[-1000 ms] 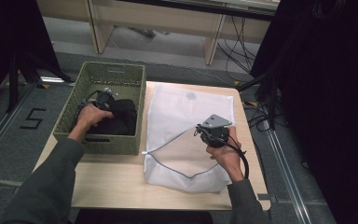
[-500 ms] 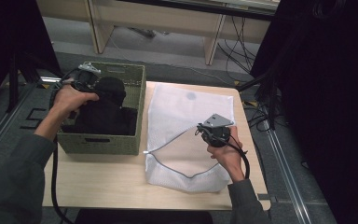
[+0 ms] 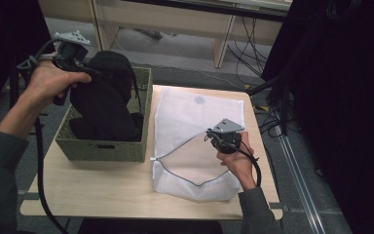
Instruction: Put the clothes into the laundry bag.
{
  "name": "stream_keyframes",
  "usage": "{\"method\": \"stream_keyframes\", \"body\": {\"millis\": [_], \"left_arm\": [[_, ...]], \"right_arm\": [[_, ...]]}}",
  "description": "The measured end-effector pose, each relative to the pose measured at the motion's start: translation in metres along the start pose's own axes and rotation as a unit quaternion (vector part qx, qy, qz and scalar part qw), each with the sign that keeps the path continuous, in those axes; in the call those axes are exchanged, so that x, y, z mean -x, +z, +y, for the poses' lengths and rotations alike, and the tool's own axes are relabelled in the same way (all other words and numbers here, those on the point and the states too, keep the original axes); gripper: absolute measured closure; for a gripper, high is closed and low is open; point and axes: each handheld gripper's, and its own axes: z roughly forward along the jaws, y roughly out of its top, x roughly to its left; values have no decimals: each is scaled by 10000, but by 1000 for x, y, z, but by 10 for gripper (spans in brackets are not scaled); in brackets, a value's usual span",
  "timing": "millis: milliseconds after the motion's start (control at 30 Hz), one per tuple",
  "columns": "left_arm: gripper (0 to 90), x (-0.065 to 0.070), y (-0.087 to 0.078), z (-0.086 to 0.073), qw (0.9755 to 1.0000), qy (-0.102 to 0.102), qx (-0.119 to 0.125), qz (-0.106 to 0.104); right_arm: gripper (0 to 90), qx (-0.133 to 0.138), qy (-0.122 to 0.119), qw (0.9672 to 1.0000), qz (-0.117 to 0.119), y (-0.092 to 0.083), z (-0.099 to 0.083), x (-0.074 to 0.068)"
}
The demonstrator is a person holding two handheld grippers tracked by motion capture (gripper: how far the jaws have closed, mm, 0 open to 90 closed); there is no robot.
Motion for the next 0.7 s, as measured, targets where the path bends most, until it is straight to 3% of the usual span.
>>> {"method": "stream_keyframes", "body": {"millis": [33,100,167,200,267,400,500,633,667,700], "left_arm": [[765,7,-11,9,9999,65,79,-105],[764,13,-18,15,9998,115,152,-88],[763,24,-29,24,9993,250,132,-245],[762,37,-39,29,9986,368,235,-290],[761,45,-42,30,9980,397,273,-397],[760,85,-45,26,9937,696,368,-799],[759,109,-39,18,9890,845,440,-1134],[757,146,-17,-2,9777,1064,381,-1772],[756,162,-2,-14,9731,1086,322,-2007],[755,162,-2,-14,9731,1086,322,-2007]], "right_arm": [[882,21,54,10000,-22,0,0,0],[882,-5,37,10000,-17,-1,0,0],[884,-19,60,10000,-27,-1,0,1],[884,12,84,10000,-29,0,-1,1],[884,9,85,10000,-30,0,-1,1],[884,0,74,10000,-36,1,-1,1],[884,-10,77,10000,-34,0,-1,1],[884,-13,75,10000,-36,1,-1,1],[884,-12,53,10000,-28,1,-2,2],[884,-12,53,10000,-28,1,-2,2]]}}
